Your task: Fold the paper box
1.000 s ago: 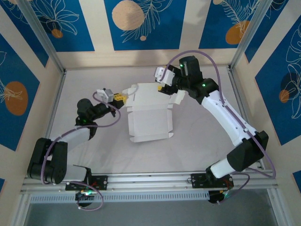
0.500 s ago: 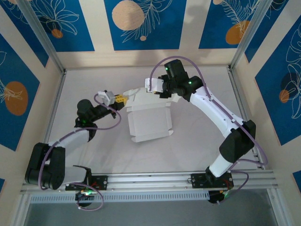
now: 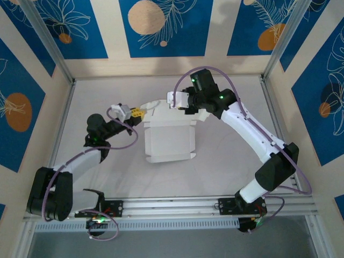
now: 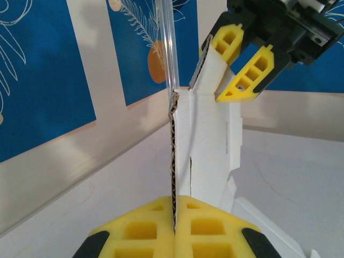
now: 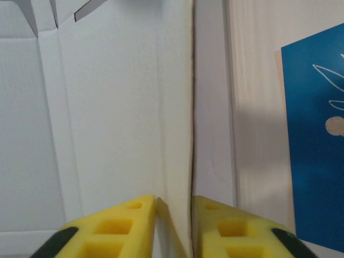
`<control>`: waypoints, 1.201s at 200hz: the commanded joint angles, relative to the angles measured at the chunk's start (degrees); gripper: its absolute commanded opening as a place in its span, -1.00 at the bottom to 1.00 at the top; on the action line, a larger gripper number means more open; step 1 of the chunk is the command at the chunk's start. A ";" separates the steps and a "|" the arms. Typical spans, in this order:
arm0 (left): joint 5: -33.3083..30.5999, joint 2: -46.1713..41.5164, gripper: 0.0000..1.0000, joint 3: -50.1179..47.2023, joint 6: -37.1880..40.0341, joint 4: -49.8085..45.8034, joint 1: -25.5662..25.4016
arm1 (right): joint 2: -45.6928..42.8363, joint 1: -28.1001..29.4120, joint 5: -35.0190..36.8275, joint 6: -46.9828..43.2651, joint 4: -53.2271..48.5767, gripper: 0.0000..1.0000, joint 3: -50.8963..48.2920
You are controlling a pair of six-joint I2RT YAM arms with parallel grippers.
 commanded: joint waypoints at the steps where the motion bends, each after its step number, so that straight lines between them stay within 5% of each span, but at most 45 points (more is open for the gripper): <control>1: 0.33 -1.47 -1.00 -0.62 1.98 -1.34 -0.72 | -2.20 0.11 0.09 0.00 0.46 -0.45 -1.00; 118: -0.31 -2.31 -1.00 -1.10 3.18 -1.24 -1.51 | -0.70 -0.24 0.15 1.10 1.39 -0.52 -2.59; 149: -0.84 -2.32 -1.00 -0.79 3.18 -1.98 -1.60 | -0.62 -0.25 0.86 1.39 2.14 -0.98 -2.59; 166: -3.49 -3.00 -1.00 -0.22 0.92 -3.10 -1.60 | -0.98 -0.25 1.85 1.16 2.77 -1.00 -2.68; 182: -9.24 -6.20 -0.37 4.19 -3.47 -15.19 -1.60 | -1.24 -0.06 2.61 0.84 2.91 -1.00 -2.72; 209: -19.97 -11.33 0.04 12.93 -8.93 -36.49 -1.60 | -1.63 0.21 4.44 0.98 3.68 -1.00 -3.44; 229: -27.16 -14.33 -0.12 18.73 -14.74 -48.90 -1.55 | -1.85 0.35 5.35 1.05 4.41 -1.00 -4.10; 240: -31.05 -15.46 -0.51 21.57 -21.71 -53.08 -1.51 | -1.78 0.52 5.55 1.38 4.38 -1.00 -4.17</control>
